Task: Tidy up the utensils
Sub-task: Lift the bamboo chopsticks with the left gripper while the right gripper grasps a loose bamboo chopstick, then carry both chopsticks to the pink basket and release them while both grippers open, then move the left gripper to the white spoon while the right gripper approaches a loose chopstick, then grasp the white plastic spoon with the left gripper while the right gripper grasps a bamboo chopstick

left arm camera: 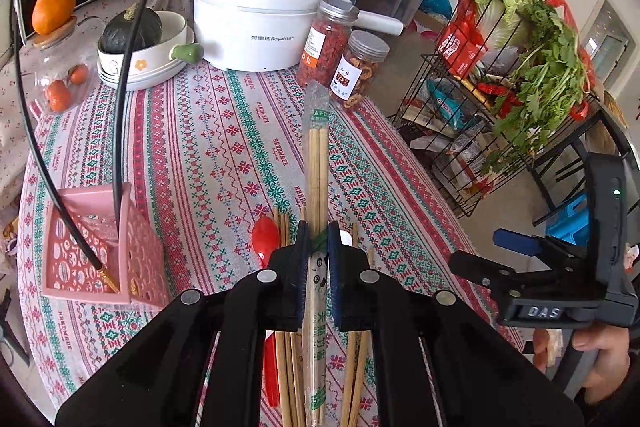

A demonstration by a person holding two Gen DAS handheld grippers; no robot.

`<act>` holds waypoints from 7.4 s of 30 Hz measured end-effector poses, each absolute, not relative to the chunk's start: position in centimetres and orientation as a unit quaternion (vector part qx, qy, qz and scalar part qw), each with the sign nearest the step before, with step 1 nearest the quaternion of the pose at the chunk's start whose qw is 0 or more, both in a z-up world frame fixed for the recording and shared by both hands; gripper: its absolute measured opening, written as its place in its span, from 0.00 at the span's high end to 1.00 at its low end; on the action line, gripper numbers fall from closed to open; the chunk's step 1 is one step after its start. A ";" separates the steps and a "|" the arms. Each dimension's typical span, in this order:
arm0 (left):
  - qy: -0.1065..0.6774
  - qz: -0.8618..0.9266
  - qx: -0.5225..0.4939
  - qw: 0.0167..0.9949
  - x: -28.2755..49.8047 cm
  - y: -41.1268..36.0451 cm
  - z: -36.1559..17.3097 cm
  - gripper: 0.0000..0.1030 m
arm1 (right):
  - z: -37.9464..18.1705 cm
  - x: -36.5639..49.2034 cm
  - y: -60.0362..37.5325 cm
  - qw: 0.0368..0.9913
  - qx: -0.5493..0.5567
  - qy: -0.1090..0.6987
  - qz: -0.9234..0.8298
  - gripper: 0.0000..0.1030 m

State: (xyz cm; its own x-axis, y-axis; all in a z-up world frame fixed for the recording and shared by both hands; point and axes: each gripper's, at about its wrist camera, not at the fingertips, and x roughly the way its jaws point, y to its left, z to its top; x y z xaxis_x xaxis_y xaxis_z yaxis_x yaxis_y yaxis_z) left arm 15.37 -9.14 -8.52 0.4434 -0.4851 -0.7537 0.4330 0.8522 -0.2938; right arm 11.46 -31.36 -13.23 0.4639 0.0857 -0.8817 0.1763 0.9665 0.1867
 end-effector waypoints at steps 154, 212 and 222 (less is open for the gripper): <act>0.445 -0.128 -0.010 0.886 8.9 2.3 -8.6 0.07 | -9.2 11.7 -21.8 0.889 0.085 0.449 0.033 0.11; 0.496 -0.248 0.118 0.824 17.3 -14.1 -13.2 0.66 | -16.8 12.3 -31.1 0.815 0.046 0.577 -0.008 0.11; 0.464 -0.254 0.052 0.847 13.8 -8.5 -10.5 0.66 | -19.7 14.0 -27.7 0.796 0.028 0.605 0.014 0.36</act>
State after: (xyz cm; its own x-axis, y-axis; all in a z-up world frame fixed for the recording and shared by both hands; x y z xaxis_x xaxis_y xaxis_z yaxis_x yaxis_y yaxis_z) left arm 13.79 -8.54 -10.54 0.4404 -0.3828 -0.8121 0.4785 0.8654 -0.1485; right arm 13.96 -27.69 -19.67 0.2683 0.0560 -0.9617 0.0128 0.9980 0.0617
